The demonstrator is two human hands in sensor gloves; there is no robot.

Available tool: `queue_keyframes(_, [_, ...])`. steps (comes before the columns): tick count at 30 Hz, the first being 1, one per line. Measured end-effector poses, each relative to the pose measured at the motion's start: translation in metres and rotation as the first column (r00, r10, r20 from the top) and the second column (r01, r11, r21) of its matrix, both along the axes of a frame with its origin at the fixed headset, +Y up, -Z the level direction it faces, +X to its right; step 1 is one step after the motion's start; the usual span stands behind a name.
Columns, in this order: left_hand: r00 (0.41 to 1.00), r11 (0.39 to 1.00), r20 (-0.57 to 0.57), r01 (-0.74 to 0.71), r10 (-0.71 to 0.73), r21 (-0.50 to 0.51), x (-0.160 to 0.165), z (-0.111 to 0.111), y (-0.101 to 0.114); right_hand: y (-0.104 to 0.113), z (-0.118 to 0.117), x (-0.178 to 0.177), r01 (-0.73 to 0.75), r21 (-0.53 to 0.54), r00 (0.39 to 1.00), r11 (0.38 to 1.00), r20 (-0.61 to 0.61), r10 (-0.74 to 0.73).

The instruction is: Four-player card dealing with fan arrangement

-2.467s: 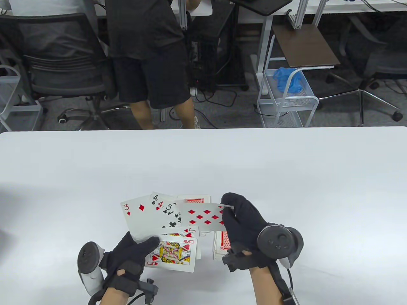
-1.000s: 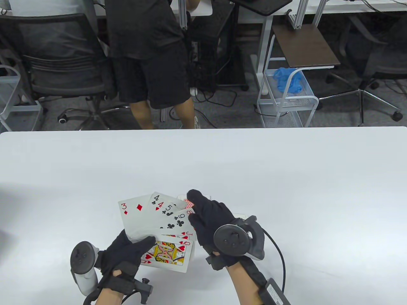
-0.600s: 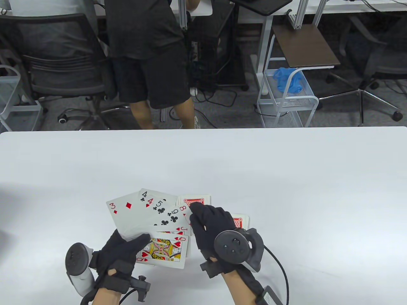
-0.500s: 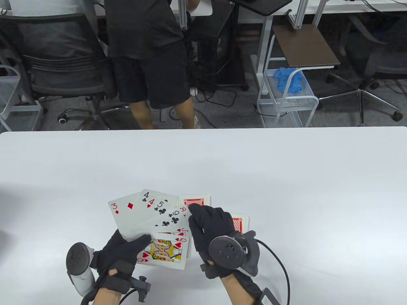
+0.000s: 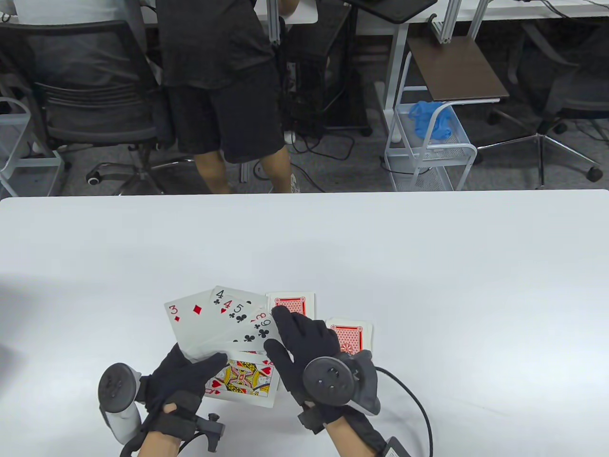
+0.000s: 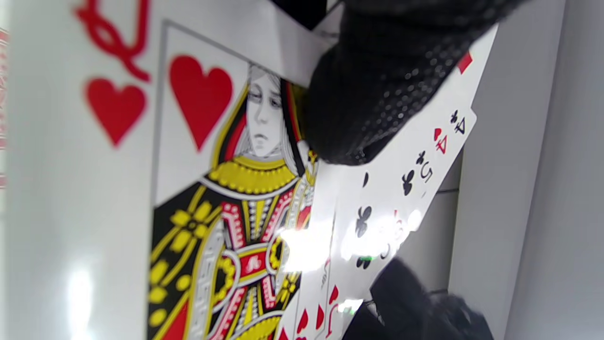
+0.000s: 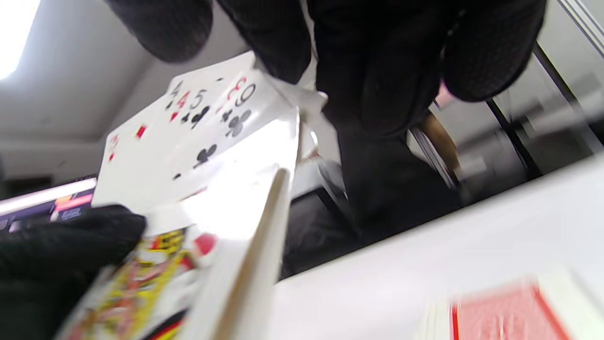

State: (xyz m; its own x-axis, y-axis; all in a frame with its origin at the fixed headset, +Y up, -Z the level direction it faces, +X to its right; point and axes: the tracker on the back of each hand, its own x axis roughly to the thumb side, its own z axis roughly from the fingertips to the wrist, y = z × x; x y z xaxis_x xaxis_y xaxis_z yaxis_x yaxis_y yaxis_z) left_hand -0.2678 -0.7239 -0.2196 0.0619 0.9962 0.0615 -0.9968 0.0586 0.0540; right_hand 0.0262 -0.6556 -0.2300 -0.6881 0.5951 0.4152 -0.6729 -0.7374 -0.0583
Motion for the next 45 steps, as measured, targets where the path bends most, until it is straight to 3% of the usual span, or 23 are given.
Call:
queue_keyframes(2, [0.999,1.000,-0.052,0.003,-0.004,-0.018,-0.008,0.000,-0.002,-0.014,-0.002,0.011,0.180,-0.172,0.982,0.968,0.093,-0.166])
queue_keyframes(3, [0.998,1.000,-0.070,-0.001,-0.001,-0.023,-0.011,0.000,-0.003,-0.021,-0.002,0.012,0.196,-0.260,0.981,0.946,0.067,-0.185])
queue_keyframes(6, [0.985,0.999,-0.171,-0.043,0.037,-0.033,-0.023,0.003,-0.004,-0.040,-0.002,0.005,0.075,-0.532,0.979,0.843,-0.123,-0.165])
queue_keyframes(7, [0.975,0.997,-0.210,-0.076,0.068,-0.034,-0.028,0.005,-0.005,-0.053,0.000,-0.008,0.010,-0.626,0.940,0.780,-0.260,-0.221])
queue_keyframes(11, [0.968,0.993,-0.232,-0.109,0.098,-0.033,-0.028,0.008,-0.006,-0.078,0.015,-0.051,-0.011,-0.740,0.837,0.672,-0.374,-0.398])
queue_keyframes(13, [0.971,0.992,-0.214,-0.120,0.110,-0.031,-0.024,0.009,-0.005,-0.080,0.019,-0.061,0.017,-0.726,0.843,0.687,-0.359,-0.400])
queue_keyframes(15, [0.971,0.990,-0.197,-0.142,0.135,-0.023,-0.020,0.010,-0.003,-0.079,0.021,-0.062,0.155,-0.662,0.875,0.733,-0.252,-0.413])
queue_keyframes(17, [0.977,0.991,-0.174,-0.131,0.125,-0.023,-0.015,0.010,-0.003,-0.079,0.020,-0.055,0.311,-0.625,0.872,0.716,-0.113,-0.477])
queue_keyframes(19, [0.987,0.994,-0.127,-0.105,0.101,-0.029,-0.005,0.009,-0.003,-0.078,0.018,-0.044,0.467,-0.592,0.812,0.658,-0.008,-0.583])
queue_keyframes(25, [0.999,0.999,0.000,-0.034,0.034,-0.029,0.029,0.010,-0.003,-0.064,0.010,-0.017,0.633,-0.377,0.750,0.676,0.082,-0.656])
queue_keyframes(30, [0.995,0.999,0.099,0.028,-0.024,-0.039,0.055,0.013,-0.011,-0.055,0.008,-0.002,0.739,-0.275,0.667,0.616,0.167,-0.726])
queue_keyframes(31, [0.993,0.999,0.114,0.021,-0.016,-0.047,0.058,0.012,-0.013,-0.054,0.007,0.000,0.737,-0.272,0.669,0.619,0.167,-0.724])
queue_keyframes(33, [0.976,0.997,0.217,0.026,-0.010,-0.069,0.065,0.008,-0.017,-0.048,0.006,0.005,0.683,-0.259,0.727,0.683,0.145,-0.671])
queue_keyframes(36, [0.930,0.984,0.344,0.165,-0.131,-0.072,0.076,0.002,-0.022,-0.038,0.007,0.004,0.557,-0.231,0.829,0.798,0.096,-0.551])
queue_keyframes(39, [0.885,0.965,0.435,0.237,-0.166,-0.113,0.084,0.000,-0.022,-0.040,0.012,-0.006,0.506,-0.212,0.860,0.836,0.051,-0.507])
queue_keyframes(41, [0.922,0.986,0.383,0.107,-0.051,-0.126,0.078,-0.003,-0.021,-0.046,0.014,-0.013,0.437,-0.249,0.893,0.864,0.007,-0.450])
queue_keyframes(43, [0.932,0.976,0.333,-0.078,0.144,-0.201,0.073,-0.004,-0.021,-0.047,0.017,-0.019,0.440,-0.338,0.877,0.832,-0.039,-0.480])
queue_keyframes(45, [0.925,0.980,0.366,-0.029,0.100,-0.195,0.068,-0.005,-0.028,-0.040,0.016,-0.018,0.459,-0.305,0.881,0.834,0.035,-0.472])
